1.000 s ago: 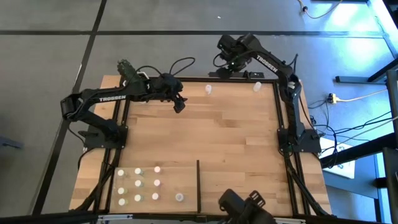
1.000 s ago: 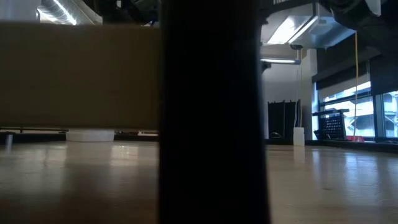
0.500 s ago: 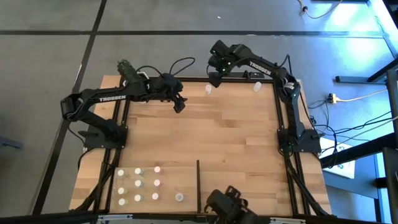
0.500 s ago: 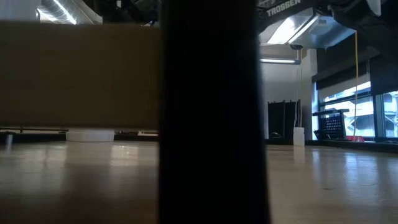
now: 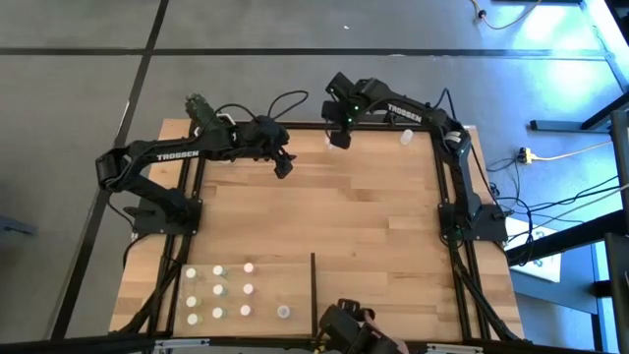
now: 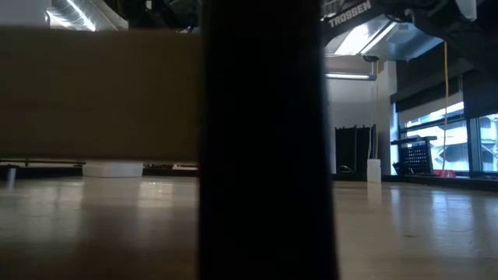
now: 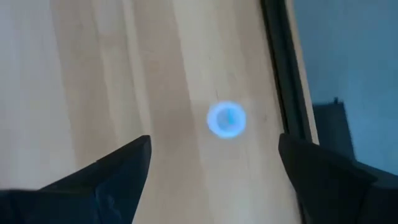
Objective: Pick and place medicine bottles onto shelf by color
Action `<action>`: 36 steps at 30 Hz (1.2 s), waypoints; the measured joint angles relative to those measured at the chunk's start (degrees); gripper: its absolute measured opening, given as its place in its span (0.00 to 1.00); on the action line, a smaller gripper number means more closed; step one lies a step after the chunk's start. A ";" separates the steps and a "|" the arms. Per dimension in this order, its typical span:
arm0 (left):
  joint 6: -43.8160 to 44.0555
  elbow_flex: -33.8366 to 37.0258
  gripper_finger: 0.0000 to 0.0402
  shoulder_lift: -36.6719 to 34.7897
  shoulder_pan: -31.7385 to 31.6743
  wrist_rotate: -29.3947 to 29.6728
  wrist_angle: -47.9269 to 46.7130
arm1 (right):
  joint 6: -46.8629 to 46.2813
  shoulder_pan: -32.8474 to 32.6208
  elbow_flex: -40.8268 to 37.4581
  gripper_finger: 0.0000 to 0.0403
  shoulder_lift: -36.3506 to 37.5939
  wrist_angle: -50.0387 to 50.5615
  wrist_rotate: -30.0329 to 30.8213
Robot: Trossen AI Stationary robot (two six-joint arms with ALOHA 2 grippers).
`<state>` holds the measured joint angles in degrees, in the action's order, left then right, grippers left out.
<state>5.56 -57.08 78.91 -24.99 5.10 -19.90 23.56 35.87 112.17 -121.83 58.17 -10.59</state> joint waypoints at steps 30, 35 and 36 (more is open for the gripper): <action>0.00 0.00 0.65 0.00 0.00 -0.02 0.02 | 13.07 0.07 -17.98 0.88 0.01 -22.09 -0.17; 0.00 0.00 0.65 0.00 0.00 -0.02 0.02 | 13.15 0.35 -19.01 0.88 0.01 -24.11 -0.11; 0.00 0.00 0.65 0.00 0.00 -0.02 0.02 | 13.20 0.38 -19.01 0.88 0.01 -24.69 -0.08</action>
<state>5.56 -57.08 78.91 -24.99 5.08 -19.88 36.76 36.25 93.17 -121.82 33.49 -10.68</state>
